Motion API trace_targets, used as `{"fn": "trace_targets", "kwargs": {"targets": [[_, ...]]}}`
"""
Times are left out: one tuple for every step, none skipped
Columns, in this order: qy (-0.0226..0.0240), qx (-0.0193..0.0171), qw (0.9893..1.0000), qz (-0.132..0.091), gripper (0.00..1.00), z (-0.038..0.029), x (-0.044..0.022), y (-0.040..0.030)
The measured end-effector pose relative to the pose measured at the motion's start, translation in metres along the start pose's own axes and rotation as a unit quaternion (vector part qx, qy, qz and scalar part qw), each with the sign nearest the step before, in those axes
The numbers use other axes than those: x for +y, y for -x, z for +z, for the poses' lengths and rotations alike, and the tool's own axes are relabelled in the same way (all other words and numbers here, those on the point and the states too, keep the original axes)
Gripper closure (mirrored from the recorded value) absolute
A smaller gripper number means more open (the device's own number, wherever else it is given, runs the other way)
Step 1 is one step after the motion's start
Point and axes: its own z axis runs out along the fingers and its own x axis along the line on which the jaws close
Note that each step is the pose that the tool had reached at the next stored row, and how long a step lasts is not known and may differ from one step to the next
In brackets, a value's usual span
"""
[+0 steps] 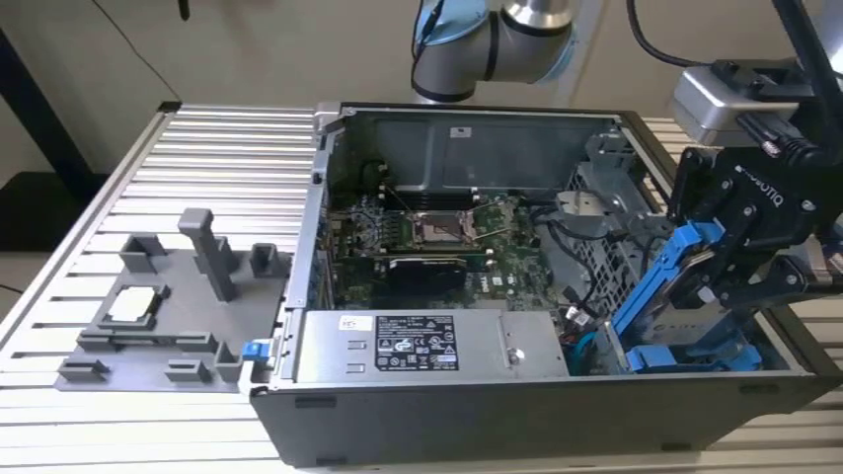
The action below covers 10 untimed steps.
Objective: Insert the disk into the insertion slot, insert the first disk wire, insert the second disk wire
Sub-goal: 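Insert the disk into the insertion slot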
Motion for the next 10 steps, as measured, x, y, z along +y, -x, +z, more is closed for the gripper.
{"fn": "trace_targets", "kwargs": {"targets": [[0.0,0.0,1.0,0.0,0.67,0.0019,-0.0001,0.0002],[0.0,0.0,1.0,0.0,0.67,0.0038,-0.0002,0.0004],[0.0,0.0,1.0,0.0,0.67,0.0057,-0.0002,0.0005],[0.0,0.0,1.0,0.0,0.67,0.0073,-0.0003,0.0006],[0.0,-0.0001,1.0,0.0,0.67,0.0088,-0.0003,0.0007],[-0.0006,0.0,1.0,0.0,0.67,0.0095,-0.0003,0.0007],[-0.0014,0.0,1.0,0.0,0.67,0.0096,-0.0003,0.0007],[-0.0016,0.0,1.0,0.0,0.67,0.0096,-0.0003,0.0007],[-0.0016,0.0,1.0,0.0,0.67,0.0097,-0.0003,0.0007],[-0.0017,0.0,1.0,0.0,0.67,0.0097,-0.0003,0.0007]]}}
